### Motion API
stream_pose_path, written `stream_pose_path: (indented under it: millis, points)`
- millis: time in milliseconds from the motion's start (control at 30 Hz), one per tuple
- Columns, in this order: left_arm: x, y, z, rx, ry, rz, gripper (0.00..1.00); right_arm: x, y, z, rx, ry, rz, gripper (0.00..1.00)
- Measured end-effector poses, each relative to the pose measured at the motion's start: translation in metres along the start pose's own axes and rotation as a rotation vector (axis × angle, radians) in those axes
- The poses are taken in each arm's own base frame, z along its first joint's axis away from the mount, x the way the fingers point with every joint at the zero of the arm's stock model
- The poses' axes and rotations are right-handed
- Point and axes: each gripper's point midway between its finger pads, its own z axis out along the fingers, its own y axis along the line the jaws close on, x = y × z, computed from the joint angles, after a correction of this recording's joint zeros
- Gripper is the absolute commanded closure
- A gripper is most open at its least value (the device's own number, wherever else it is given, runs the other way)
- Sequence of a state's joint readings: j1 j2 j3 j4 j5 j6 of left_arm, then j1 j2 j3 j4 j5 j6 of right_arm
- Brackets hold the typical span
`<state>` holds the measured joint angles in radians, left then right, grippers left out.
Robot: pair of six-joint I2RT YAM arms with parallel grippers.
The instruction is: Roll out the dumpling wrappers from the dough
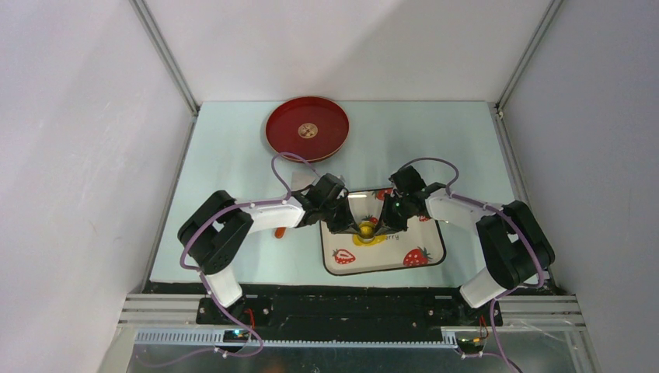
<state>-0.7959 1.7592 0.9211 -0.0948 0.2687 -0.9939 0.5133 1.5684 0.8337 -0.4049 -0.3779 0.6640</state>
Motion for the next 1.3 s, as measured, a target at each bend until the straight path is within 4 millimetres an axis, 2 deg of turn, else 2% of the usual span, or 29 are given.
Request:
stream_pose_path:
  millis: [1300]
  points:
    - [-0.0005, -0.0005, -0.0015, 0.008, -0.013, 0.005, 1.00, -0.0003, 0.0002, -0.0002, -0.005, -0.012, 0.012, 1.00]
